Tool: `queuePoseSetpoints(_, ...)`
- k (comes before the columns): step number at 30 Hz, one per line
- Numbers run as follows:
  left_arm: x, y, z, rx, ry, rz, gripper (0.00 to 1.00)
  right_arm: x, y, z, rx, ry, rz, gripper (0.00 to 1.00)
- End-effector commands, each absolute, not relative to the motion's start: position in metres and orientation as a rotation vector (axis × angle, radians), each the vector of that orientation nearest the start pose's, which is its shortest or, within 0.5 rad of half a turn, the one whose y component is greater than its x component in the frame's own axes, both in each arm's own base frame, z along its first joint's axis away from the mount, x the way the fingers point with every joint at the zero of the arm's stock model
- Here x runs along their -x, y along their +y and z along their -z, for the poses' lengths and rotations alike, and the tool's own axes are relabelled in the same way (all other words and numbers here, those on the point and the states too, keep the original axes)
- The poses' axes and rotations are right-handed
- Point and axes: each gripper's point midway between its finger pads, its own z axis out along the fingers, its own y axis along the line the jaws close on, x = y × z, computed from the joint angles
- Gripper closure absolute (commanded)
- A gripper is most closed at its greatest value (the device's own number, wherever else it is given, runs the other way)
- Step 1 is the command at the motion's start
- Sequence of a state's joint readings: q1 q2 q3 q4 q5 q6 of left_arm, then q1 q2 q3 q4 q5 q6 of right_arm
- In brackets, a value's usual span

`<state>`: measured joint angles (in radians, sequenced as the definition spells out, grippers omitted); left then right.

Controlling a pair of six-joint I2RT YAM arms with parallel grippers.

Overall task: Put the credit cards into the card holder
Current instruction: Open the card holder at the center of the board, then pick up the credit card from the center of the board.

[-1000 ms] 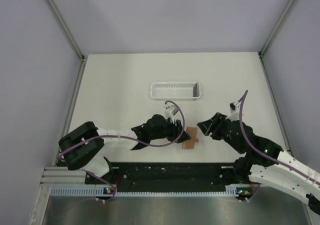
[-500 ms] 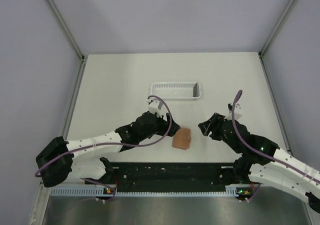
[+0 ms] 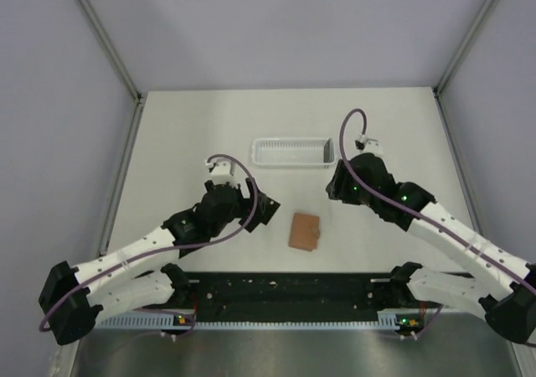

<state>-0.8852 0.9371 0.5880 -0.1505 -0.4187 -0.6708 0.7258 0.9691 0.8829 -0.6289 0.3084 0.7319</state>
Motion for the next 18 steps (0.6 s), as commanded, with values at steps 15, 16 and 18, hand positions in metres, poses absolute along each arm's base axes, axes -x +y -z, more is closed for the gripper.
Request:
queuePoseSetpoints(15, -0.223, -0.179, -0.07, 0.189, 2.223, 0.465, 0.27, -0.245, 0.339, -0.144, 0.363, 2.357, -0.984, 0.73)
queuePoseSetpoints(16, -0.225, -0.178, -0.07, 0.19, 2.215, 0.455, 0.27, -0.247, 0.345, -0.137, 0.366, 2.374, -0.971, 0.77)
queuePoseSetpoints(18, -0.23, -0.178, -0.07, 0.191, 2.21, 0.428, 0.27, -0.253, 0.358, -0.13, 0.379, 2.384, -0.972, 0.82)
